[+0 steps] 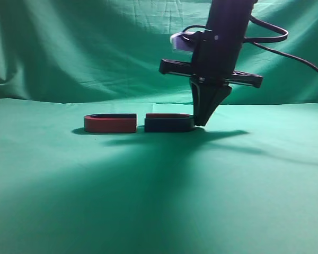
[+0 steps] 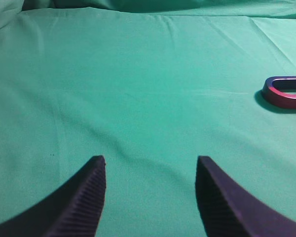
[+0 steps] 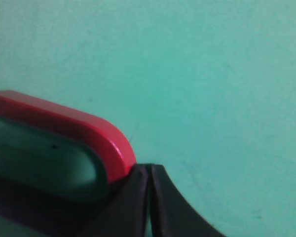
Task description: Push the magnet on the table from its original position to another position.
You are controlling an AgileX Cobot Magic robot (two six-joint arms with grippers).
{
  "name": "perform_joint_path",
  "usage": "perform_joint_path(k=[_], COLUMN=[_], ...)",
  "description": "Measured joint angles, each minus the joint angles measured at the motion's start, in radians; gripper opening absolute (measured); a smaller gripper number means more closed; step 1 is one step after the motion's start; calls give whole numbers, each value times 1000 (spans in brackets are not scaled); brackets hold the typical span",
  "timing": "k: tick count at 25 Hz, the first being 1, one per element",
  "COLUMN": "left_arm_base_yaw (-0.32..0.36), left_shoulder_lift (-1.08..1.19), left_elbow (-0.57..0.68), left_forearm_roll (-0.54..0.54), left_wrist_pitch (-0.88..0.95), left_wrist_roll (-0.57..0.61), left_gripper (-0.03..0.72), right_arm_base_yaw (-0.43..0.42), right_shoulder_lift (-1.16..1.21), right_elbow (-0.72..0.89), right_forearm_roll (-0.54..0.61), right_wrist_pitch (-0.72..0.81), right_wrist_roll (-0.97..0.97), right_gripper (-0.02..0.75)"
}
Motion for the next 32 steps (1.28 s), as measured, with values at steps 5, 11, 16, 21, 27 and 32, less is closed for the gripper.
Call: perform_joint_path(k=[5,11,16,21,27,32], left_arm_base_yaw=[0,0,0,0,0,0], left_shoulder_lift=[0,0,0,0,0,0], left_elbow=[0,0,0,0,0,0], left_forearm_roll=[0,0,0,0,0,0], left_wrist_pitch=[0,0,0,0,0,0], left_wrist_roll=[0,0,0,0,0,0], left_gripper=[372,372,372,372,372,372], right_arm_base_yaw=[22,22,22,22,22,22], right_shoulder_lift=[0,-3,-62,-162,-356,-542], right_elbow=[0,-45,-187,-289,-295,-258], right_forearm_roll=[0,-20,-77,-93,-89,-85], right_wrist_pitch=[-14,60,263,348,368,375], right_wrist_roll=[-1,6,31,38,52,52], right_gripper=[0,0,0,0,0,0])
